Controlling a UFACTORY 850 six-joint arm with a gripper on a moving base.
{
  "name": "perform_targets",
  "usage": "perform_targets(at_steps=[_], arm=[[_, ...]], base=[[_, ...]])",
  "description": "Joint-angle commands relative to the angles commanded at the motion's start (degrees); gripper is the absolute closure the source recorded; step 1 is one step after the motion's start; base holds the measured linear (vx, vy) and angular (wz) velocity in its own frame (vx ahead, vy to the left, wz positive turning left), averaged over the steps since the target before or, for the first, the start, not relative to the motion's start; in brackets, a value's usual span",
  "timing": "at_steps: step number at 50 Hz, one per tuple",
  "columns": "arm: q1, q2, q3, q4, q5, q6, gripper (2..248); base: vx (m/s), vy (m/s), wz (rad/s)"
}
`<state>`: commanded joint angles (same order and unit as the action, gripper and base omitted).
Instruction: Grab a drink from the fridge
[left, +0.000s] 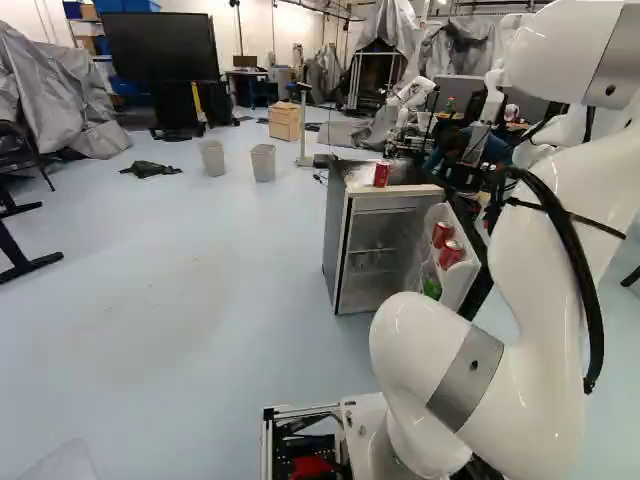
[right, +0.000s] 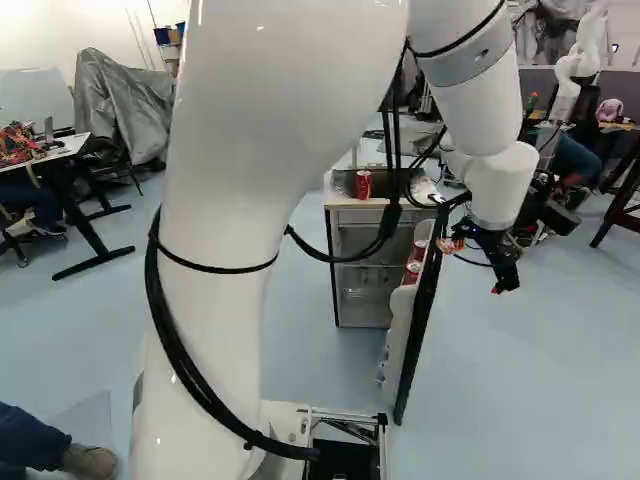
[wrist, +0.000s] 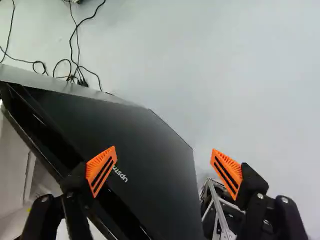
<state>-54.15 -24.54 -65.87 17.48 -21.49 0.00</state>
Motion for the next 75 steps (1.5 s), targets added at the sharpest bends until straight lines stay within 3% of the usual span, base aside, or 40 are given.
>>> perform_targets(at_steps=[41, 60, 75], arm=[[2.8, 6.8, 9.0, 0.0, 0.0, 0.0, 3], [3.1, 4.8, 8.9, 0.0, 0.0, 0.0, 3], [4.0, 5.6, 10.2, 0.0, 0.0, 0.0, 3]], base=[[0.0, 0.0, 0.0], [0.0, 0.0, 0.0], [0.0, 0.0, 0.0]])
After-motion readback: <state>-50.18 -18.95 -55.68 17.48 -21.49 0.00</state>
